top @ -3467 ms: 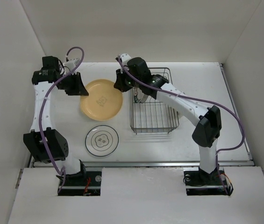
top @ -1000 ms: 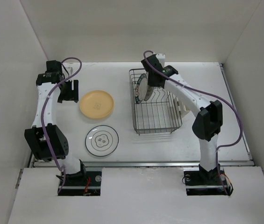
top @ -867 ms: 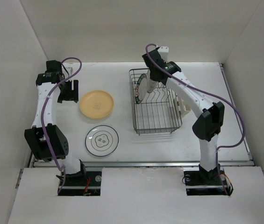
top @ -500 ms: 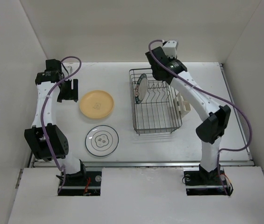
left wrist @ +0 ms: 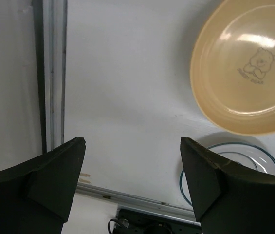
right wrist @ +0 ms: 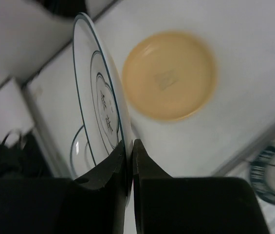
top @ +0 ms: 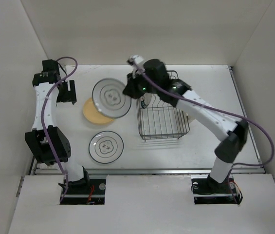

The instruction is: Unload the plates from the dish rack

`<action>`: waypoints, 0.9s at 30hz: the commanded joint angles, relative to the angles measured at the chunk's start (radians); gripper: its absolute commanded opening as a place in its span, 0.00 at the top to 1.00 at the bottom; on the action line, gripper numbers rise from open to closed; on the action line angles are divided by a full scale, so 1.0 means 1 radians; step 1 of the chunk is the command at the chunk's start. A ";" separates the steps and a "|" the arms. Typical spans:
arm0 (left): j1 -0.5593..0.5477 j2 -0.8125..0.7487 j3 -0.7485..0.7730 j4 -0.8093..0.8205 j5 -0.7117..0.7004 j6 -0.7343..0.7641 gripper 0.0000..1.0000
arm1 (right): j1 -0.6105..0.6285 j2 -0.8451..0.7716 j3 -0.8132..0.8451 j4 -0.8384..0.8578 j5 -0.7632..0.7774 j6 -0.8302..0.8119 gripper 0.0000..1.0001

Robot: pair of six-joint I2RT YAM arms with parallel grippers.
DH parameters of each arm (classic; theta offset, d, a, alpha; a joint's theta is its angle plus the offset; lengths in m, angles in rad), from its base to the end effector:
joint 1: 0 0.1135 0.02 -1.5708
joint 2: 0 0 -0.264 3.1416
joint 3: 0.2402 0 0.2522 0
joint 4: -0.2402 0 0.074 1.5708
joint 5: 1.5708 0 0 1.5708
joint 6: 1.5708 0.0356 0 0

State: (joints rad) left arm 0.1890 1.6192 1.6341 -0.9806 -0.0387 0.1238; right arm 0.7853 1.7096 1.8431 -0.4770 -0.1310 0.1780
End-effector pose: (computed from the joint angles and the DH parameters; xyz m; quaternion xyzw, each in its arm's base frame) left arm 0.3328 0.0651 0.3507 -0.0369 0.9537 0.0646 0.2914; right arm 0.2755 0.2820 0.4302 -0.2799 0.7672 0.3136 0.4845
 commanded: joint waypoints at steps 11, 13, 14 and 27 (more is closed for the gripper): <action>0.040 -0.008 0.027 -0.017 0.003 -0.019 0.23 | 0.094 0.427 0.065 -0.052 -0.532 -0.083 1.00; 0.040 -0.008 0.027 -0.017 0.003 -0.019 0.23 | 0.104 0.452 0.065 -0.075 -0.506 -0.106 0.98; 0.040 -0.008 0.018 -0.017 0.003 -0.019 0.23 | 0.117 0.452 0.065 -0.095 -0.460 -0.106 0.72; 0.040 -0.008 0.018 -0.017 0.022 -0.010 0.23 | 0.189 0.332 0.153 -0.189 0.201 -0.152 0.12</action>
State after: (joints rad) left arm 0.2291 1.6512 1.6554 -0.9886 -0.0273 0.1066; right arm 0.9821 2.1605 1.9263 -0.6731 -0.1696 0.0410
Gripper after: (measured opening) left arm 0.764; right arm 0.874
